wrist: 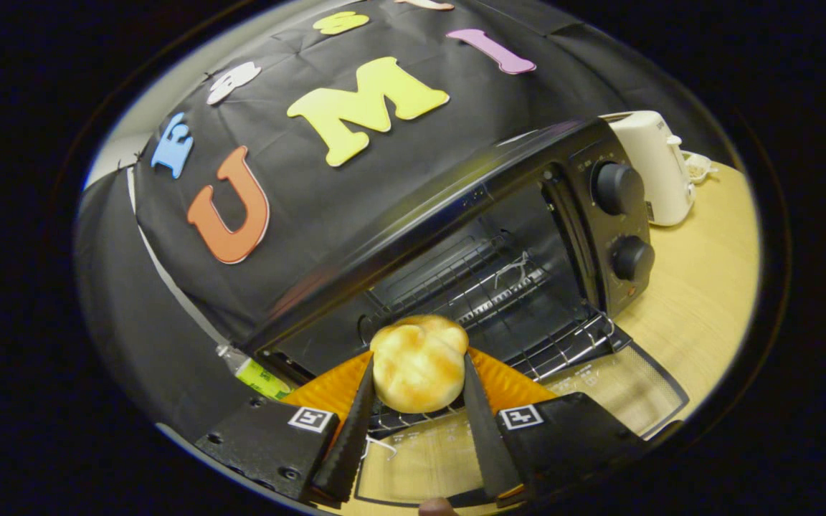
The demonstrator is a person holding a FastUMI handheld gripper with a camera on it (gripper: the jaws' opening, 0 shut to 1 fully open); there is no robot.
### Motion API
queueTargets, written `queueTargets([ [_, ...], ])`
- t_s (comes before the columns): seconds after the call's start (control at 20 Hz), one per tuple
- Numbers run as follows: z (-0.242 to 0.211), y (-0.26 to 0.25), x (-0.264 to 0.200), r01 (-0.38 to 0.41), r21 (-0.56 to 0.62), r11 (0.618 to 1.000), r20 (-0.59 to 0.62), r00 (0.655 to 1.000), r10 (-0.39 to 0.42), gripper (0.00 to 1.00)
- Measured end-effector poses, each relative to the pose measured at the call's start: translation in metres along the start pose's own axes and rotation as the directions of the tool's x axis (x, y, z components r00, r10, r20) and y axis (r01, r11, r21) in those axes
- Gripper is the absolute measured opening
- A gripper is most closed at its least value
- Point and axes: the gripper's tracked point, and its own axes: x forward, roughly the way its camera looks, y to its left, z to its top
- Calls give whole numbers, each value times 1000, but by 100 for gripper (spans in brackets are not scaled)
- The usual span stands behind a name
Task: Open the toaster oven, put the food inside, and close the toaster oven door.
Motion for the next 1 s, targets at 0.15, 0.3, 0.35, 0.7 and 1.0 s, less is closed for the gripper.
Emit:
queueTargets([
  [0.15,4,-4,21,38,18,999,12,999,-38,70],
  [0.3,6,-2,31,83,-40,996,11,996,-83,71],
  [0.35,4,-1,33,91,-57,994,5,996,-91,71],
  [0.7,4,5,30,113,-124,986,5,993,-114,94],
  [1.0,19,17,4,110,-191,975,28,994,-107,98],
])
